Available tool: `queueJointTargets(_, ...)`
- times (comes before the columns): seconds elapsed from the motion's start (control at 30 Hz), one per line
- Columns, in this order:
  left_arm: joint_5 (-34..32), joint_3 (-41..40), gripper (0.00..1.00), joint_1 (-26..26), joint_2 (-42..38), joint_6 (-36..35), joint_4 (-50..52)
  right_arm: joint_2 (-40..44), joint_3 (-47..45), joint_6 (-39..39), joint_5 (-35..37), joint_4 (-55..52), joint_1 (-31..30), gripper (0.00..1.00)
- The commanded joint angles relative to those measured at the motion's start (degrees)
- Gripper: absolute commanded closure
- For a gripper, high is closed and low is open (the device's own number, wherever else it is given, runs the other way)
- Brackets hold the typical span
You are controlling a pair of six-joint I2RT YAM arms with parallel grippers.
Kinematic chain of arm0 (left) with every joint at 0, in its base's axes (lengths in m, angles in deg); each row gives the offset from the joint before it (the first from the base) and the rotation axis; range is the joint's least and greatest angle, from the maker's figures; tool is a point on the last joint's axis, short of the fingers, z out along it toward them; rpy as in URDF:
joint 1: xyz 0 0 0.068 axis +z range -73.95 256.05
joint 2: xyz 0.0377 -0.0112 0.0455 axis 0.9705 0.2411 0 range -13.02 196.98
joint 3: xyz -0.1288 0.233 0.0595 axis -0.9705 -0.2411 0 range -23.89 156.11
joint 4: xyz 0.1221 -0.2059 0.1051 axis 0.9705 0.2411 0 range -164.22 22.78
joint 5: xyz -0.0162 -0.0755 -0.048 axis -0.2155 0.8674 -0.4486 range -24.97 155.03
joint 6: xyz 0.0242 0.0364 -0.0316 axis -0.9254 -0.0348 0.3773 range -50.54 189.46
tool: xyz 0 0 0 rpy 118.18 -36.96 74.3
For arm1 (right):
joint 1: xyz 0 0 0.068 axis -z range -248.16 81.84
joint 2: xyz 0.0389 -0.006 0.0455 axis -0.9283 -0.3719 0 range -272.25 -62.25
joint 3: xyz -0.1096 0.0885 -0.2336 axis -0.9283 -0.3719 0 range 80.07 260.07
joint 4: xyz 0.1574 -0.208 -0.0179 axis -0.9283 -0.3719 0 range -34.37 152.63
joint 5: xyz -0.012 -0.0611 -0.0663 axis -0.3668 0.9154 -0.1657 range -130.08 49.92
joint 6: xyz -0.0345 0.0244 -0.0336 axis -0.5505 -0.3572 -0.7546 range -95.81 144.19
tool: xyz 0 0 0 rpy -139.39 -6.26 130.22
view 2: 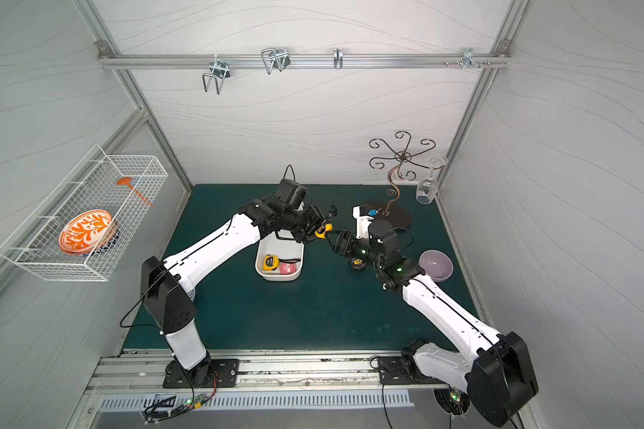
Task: Take the tape measure out of the storage box
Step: Place the tape measure at the center of the board.
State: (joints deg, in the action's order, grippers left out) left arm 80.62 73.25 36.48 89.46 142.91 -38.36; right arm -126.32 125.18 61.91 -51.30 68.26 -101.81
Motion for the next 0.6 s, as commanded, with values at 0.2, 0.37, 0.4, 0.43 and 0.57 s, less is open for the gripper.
queueJointTargets(0.2,1.0,-1.6,1.0,-1.1,-3.5,2.9,-4.7,-2.1,-0.6,0.2,3.8,4.0,-1.3,0.37)
queueJointTargets(0.37,1.5,-2.0,1.0,-1.3,-3.5,3.3,-5.5,-3.0,-0.9,0.9,4.2,5.3,-2.1,0.42)
queueJointTargets(0.4,1.6,-2.0,1.0,-1.4,-3.4,3.4,-5.6,-3.3,-1.0,0.9,4.3,5.7,-2.2,0.43)
queueJointTargets(0.43,1.8,-2.0,1.0,-1.5,-3.3,3.5,-5.9,-3.7,-1.0,1.0,4.3,5.9,-2.4,0.43)
queueJointTargets(0.57,2.1,-1.8,1.0,-1.7,-3.1,3.9,-6.4,-4.4,-1.0,1.2,5.0,6.8,-3.0,0.45)
